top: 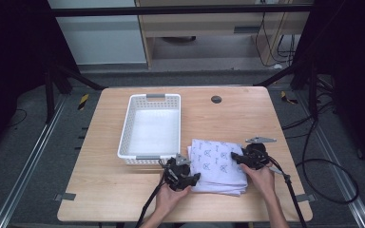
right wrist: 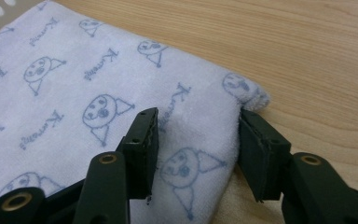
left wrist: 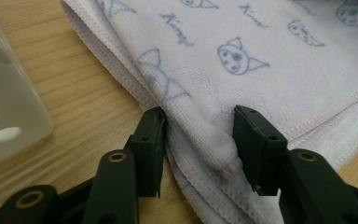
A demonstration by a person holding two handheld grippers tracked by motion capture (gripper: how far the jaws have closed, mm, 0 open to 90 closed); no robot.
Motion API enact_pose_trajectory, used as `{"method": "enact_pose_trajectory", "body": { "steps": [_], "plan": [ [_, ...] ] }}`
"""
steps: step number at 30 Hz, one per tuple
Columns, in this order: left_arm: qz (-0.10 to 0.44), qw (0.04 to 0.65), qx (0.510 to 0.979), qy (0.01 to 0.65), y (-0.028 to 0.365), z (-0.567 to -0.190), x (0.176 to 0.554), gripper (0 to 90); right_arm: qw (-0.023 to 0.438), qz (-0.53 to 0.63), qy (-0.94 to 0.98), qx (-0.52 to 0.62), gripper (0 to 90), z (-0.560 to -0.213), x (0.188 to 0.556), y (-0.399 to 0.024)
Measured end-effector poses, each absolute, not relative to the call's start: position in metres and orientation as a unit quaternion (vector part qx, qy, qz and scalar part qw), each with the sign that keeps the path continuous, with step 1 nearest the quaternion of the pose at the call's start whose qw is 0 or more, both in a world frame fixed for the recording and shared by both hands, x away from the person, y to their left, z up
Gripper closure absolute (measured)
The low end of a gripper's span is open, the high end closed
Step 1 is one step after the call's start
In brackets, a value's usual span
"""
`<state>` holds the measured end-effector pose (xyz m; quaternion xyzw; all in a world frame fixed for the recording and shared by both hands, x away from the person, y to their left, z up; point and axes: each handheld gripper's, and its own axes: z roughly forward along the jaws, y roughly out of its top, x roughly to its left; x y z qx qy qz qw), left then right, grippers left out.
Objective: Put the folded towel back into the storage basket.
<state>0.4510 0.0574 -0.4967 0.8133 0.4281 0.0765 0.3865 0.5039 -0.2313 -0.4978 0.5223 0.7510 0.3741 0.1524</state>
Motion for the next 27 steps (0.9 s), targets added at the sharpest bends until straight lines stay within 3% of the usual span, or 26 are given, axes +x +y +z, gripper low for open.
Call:
{"method": "enact_pose_trajectory", "body": {
  "steps": [13,27],
  "plan": [
    [0.085,0.392,0.813,0.423,0.054,-0.494,0.448,72.9,0.144,0.379,0.748,0.525,72.1,-0.494,0.503,-0.229],
    [0.091,0.421,0.802,0.415,0.059,-0.481,0.444,76.7,0.158,0.391,0.751,0.509,74.6,-0.480,0.495,-0.229]
  ]
}}
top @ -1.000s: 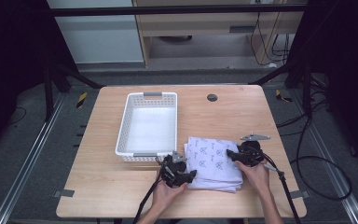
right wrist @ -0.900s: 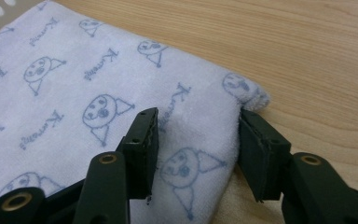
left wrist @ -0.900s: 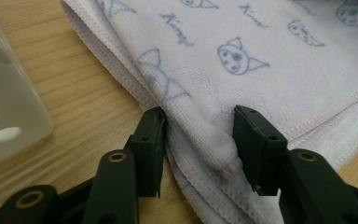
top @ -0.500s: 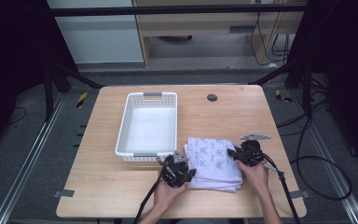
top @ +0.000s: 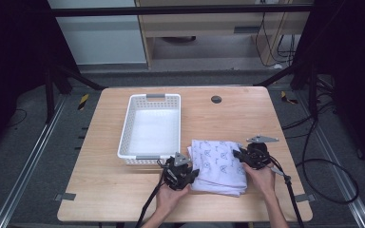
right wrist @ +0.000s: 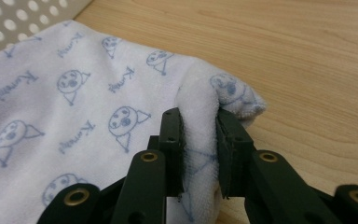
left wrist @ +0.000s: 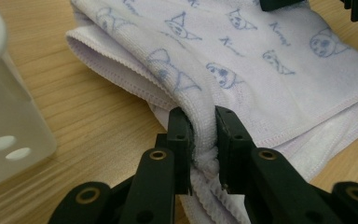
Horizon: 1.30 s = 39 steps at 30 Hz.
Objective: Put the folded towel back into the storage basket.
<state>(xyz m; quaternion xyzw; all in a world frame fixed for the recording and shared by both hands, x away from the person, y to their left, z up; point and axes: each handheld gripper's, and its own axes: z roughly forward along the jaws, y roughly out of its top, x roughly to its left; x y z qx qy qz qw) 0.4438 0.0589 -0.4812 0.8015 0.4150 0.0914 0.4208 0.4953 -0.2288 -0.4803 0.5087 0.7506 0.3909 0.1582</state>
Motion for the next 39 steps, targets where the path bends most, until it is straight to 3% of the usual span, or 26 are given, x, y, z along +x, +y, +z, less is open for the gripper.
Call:
{"method": "enact_pose_trajectory", "body": {
  "steps": [39],
  "plan": [
    [0.147,0.465,0.796,0.359,0.080,-0.415,0.423,76.8,0.200,0.472,0.724,0.462,75.0,-0.417,0.467,-0.222]
  ]
}}
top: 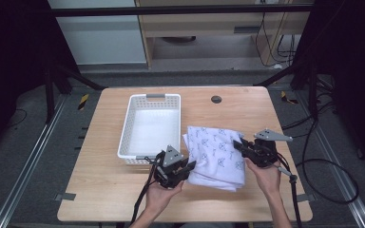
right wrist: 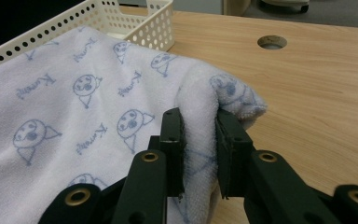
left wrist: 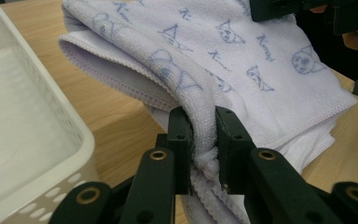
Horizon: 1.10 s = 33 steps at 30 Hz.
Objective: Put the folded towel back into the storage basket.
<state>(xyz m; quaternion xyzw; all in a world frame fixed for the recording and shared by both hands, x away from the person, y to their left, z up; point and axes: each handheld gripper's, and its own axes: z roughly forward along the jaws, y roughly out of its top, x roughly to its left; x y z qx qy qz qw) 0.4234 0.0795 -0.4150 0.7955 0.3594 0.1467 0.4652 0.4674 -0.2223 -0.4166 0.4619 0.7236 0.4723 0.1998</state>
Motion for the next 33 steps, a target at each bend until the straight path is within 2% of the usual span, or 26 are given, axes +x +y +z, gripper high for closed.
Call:
{"method": "enact_pose_trajectory", "body": {
  "steps": [33],
  "plan": [
    [0.180,0.502,0.759,0.374,0.146,-0.374,0.425,76.8,0.209,0.516,0.718,0.418,75.2,-0.363,0.481,-0.164]
  ]
}}
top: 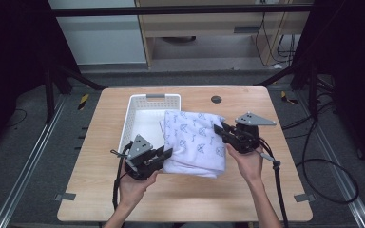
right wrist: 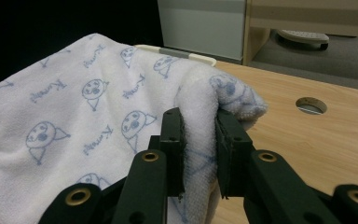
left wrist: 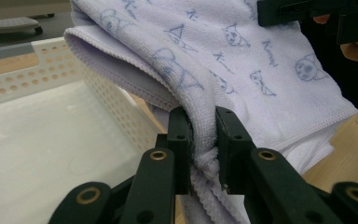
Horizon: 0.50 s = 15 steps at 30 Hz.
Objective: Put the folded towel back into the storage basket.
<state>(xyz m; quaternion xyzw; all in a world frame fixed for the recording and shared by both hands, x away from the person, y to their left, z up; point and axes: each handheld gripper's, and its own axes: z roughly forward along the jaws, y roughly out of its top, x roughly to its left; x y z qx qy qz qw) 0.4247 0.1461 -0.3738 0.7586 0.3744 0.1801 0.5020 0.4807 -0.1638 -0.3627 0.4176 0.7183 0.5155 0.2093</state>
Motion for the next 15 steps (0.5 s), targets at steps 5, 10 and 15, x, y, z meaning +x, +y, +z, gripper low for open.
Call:
{"method": "enact_pose_trajectory", "body": {
  "steps": [5,10,15],
  "plan": [
    [0.183,0.509,0.750,0.381,0.159,-0.372,0.426,76.8,0.208,0.517,0.720,0.415,75.1,-0.359,0.486,-0.152],
    [0.186,0.512,0.744,0.386,0.170,-0.370,0.427,76.9,0.205,0.518,0.722,0.409,75.1,-0.354,0.490,-0.140],
    [0.187,0.516,0.738,0.392,0.180,-0.369,0.429,76.8,0.205,0.517,0.725,0.406,75.0,-0.350,0.495,-0.129]
  ]
}}
